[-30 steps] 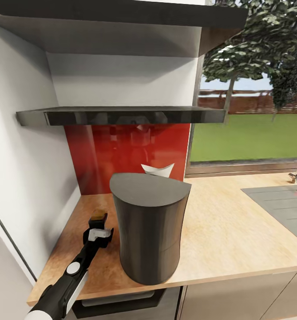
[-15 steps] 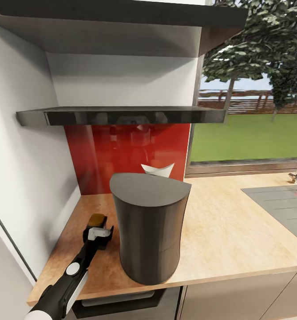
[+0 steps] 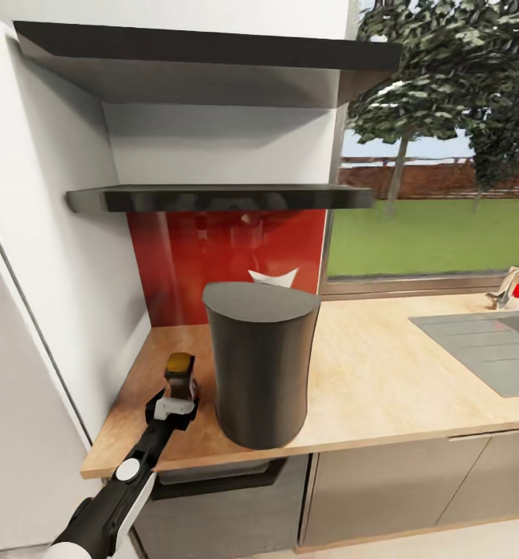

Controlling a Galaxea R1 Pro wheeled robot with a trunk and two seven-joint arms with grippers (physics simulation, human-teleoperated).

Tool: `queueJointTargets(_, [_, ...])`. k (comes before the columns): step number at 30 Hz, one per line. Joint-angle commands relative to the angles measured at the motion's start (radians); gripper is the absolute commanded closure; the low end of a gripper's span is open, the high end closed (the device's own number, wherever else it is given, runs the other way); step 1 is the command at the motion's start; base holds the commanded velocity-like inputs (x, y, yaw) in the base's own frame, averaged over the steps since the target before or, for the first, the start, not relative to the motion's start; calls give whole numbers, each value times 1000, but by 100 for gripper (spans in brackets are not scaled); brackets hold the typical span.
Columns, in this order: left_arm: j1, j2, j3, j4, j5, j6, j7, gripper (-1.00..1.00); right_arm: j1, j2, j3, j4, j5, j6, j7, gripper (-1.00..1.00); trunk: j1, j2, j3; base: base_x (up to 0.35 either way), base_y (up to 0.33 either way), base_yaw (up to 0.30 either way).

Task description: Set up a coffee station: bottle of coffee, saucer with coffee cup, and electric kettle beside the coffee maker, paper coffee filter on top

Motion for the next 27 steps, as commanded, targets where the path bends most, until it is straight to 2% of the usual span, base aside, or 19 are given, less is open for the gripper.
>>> queueJointTargets(1, [-1,1,-2,0,3,-3,-2,-100,-1,0,-8,1,10,-4,-3,-100,0,-2,-2,-337,0,0])
queueJointTargets(18, [0,1,-2,0,3,-4,-1,-100,-1,1,-10,-1,8,-5,-3,-100,0,-2,-2,-316,0,0])
queueJointTargets(24, [74,5,-3,-6,4,-14,-3,-100,-1,2,-9,-3,7,-6,-3,-100,0,-2,-2,-35,0,0])
queueJointTargets(25, [88,7,-2,-7,5,-25,-4,-100,-1,2,-9,-3,7,-6,-3,-100,0,-2,-2,-4,0,0])
queueJointTargets(27, [137,11,-1,-5,4,-88,-4,-100,-1,2,-9,-3,7,-6,-3,-100,0,-2,-2,-2,0,0])
